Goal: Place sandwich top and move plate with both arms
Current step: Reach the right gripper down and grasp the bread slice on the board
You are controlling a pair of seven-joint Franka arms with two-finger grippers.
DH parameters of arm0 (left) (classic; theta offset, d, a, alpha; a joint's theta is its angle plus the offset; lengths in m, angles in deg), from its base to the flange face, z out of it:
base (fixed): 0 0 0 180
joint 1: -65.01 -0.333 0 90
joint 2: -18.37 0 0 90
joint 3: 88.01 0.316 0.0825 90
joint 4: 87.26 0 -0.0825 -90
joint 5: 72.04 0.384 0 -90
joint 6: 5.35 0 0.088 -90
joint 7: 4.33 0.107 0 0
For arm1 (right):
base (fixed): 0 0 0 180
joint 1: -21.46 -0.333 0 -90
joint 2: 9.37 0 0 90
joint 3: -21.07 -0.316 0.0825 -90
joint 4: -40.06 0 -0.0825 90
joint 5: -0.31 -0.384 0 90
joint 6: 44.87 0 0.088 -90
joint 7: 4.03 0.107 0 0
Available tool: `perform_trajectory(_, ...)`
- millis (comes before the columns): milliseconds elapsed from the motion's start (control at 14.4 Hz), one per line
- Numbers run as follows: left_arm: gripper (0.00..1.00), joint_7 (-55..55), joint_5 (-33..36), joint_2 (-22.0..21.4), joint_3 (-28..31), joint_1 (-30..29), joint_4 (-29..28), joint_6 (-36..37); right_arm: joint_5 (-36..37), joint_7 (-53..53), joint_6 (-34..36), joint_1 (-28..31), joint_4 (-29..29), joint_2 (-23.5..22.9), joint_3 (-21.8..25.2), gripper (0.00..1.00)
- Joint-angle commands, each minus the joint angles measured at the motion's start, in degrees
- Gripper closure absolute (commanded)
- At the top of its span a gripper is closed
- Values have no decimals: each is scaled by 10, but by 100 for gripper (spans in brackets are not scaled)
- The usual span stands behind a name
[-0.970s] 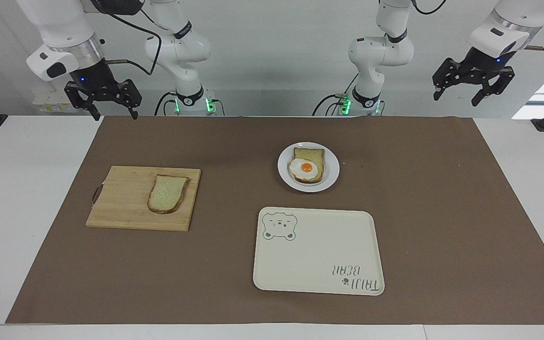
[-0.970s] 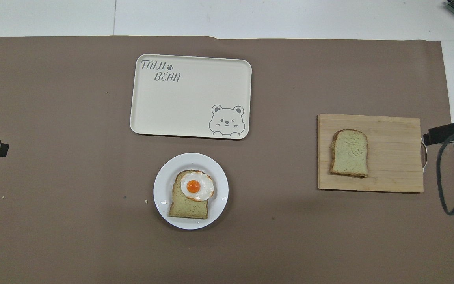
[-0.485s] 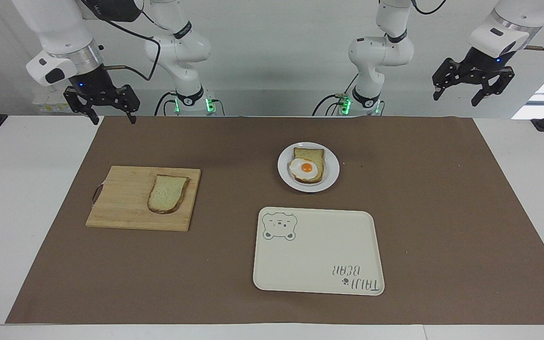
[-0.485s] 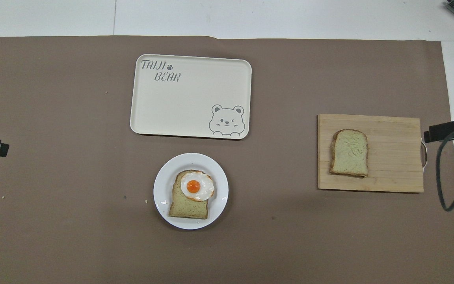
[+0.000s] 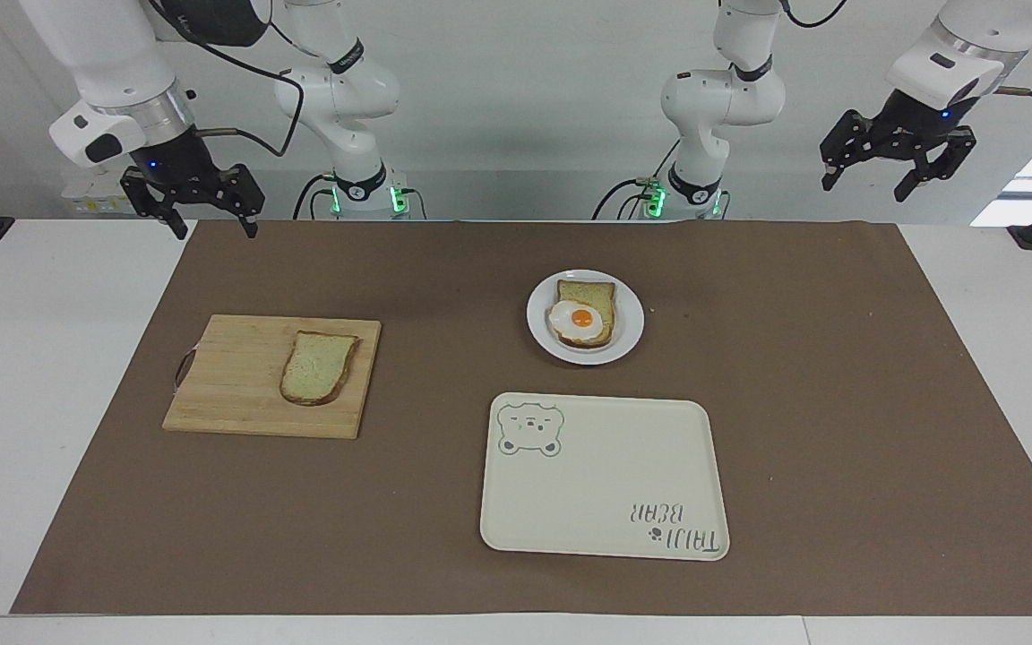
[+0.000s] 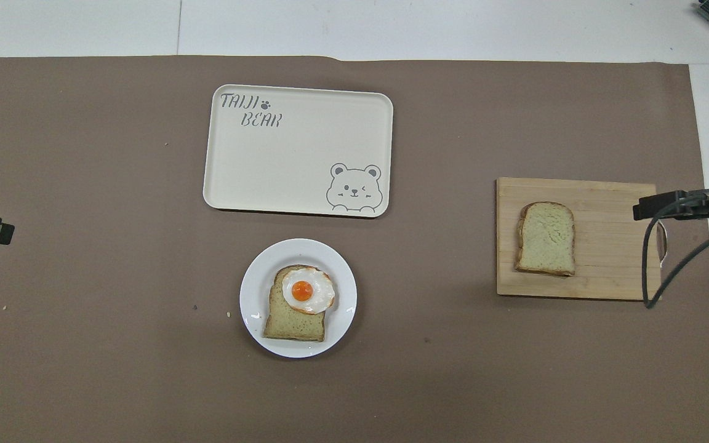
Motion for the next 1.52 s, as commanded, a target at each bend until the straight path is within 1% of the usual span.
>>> perform_trajectory(0,0,-1,-5,-14,2,3,-17,-3,-33,-33,-63,13,-52,0,-2,0)
perform_trajectory(346,0,-1,-4,-15,2,3,-18,-2,-74,-77,-140,24,-76,-59,-2,0)
perform_trajectory(554,0,-1,-4,-15,1,3,-18,-2,-94,-95,-187,26,-91,-85,-2,0)
perform_trajectory(693,0,-1,-5,-15,2,3,-19,-2,-126,-135,-221,27,-98,-113,-2,0)
perform_trajectory(831,0,-1,-4,-15,1,3,-18,-2,-129,-144,-235,26,-98,-137,-2,0)
perform_trajectory(970,0,-1,-4,-15,1,3,-18,-2,-134,-145,-244,27,-110,-143,-2,0)
perform_trajectory(1108,0,-1,-5,-15,1,3,-18,-2,-171,-151,-249,26,-126,-150,-2,0)
perform_trajectory(1247,0,-1,-4,-15,1,3,-18,-4,-199,-174,-279,24,-145,-158,-2,0)
perform_trajectory(1454,0,-1,-4,-15,1,3,-18,-5,-199,-186,-285,25,-149,-166,-2,0)
